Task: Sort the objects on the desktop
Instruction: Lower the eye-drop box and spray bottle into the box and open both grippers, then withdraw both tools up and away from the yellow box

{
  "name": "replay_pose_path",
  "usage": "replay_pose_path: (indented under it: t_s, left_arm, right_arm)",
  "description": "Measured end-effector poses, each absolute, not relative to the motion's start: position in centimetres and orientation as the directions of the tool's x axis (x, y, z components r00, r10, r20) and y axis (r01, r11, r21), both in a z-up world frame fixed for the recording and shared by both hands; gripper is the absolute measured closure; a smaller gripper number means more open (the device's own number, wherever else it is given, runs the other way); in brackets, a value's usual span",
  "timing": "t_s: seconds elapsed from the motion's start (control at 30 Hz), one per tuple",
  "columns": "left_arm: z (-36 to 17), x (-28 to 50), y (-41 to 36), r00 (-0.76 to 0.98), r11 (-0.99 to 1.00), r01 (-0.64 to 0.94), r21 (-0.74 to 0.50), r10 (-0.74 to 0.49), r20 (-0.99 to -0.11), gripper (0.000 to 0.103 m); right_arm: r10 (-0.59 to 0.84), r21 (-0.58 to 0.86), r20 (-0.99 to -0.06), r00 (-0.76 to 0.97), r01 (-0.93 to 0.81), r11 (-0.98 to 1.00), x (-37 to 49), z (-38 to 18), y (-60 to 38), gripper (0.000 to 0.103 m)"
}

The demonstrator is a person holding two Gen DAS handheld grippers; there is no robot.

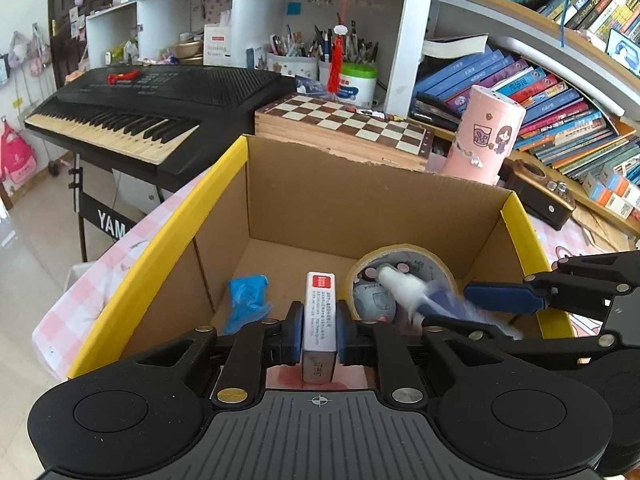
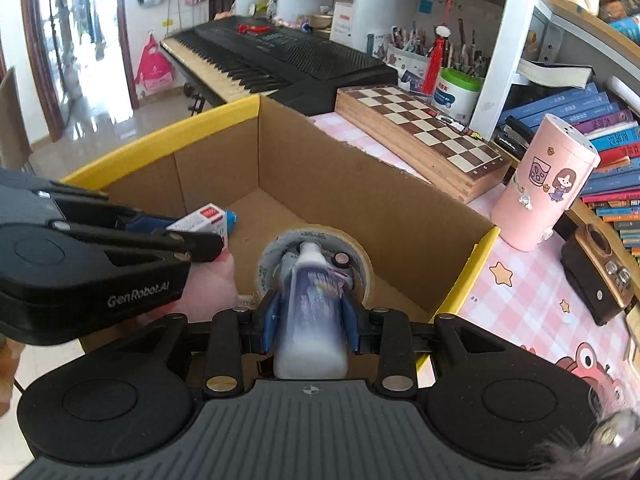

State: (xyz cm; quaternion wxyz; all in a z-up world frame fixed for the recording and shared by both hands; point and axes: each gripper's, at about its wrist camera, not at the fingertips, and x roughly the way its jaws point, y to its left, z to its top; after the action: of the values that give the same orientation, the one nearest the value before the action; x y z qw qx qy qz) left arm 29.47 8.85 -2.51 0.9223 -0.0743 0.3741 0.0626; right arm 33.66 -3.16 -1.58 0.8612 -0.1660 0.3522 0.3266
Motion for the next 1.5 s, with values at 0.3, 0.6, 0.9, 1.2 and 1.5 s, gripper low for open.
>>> replay_pose_path:
  t_s: [0.3,0.6,0.9,1.2,1.5]
  left_arm:
    - [1.0,26.6,9.2,0.791,0.976,-0.192,-0.105,0.091,-0.606,0.04]
    - [4.6,22.6,7.7,0.87,0.982,-0.164,-0.095,0.099,-0.484,0.023]
    - [6.3,17.8,6.6,0.915,0.99,-0.109,-0.094,0.063,-0.398,0.012]
    - [5.4,13.2,6.6,0.913,0.993,-0.06,-0.103,0.013,-0.407,0.01]
    - [4.8,9.1,7.3,0.904,0.994,-0.049,-0.097,0.003,-0.427,0.007]
  right_arm:
    - [0.474,0.004,-0.63,0.616,-0.607,0.795,32.1,1.5,-6.3,0.051]
    - [0.442,0.053,-0.521,0.73,-0.49,0.87,28.1,4.7,-9.7,0.047]
    - [0.388,0.083,-0.477,0.789,-0.399,0.913,23.1,5.7,-11.5,0.046]
    - [0.309,0.081,-0.487,0.817,-0.31,0.947,17.4,5.1,-12.3,0.046]
    - [0.255,0.094,-0.5,0.828,-0.241,0.966,12.1,4.1,-12.4,0.046]
